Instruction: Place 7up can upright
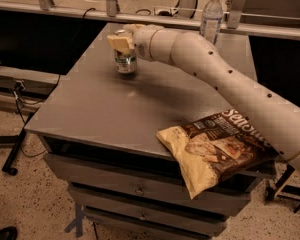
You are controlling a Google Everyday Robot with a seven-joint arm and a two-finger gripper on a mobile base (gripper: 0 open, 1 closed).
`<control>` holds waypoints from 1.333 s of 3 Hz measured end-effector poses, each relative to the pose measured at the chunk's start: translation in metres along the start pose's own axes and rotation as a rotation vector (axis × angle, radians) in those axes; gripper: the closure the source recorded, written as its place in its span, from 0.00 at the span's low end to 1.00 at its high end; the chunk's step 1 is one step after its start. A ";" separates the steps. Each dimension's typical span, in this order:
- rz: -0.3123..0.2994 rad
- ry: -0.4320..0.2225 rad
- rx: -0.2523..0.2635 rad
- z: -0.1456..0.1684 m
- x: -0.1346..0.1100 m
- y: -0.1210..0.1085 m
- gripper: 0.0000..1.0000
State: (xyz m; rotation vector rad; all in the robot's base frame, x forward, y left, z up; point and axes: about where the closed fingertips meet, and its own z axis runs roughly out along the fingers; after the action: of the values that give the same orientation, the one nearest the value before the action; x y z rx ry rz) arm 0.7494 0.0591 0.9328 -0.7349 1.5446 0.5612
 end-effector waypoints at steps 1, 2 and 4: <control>0.003 0.007 0.009 -0.007 0.009 0.001 0.84; 0.008 0.008 0.019 -0.018 0.017 0.003 0.59; 0.008 0.008 0.019 -0.018 0.015 0.003 0.13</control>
Offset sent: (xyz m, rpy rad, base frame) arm -0.0274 -0.0302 -0.0246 0.0015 0.0116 -0.0430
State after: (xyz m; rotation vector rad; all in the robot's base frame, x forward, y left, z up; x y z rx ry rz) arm 0.7348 0.0460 0.9196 -0.7177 1.5586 0.5492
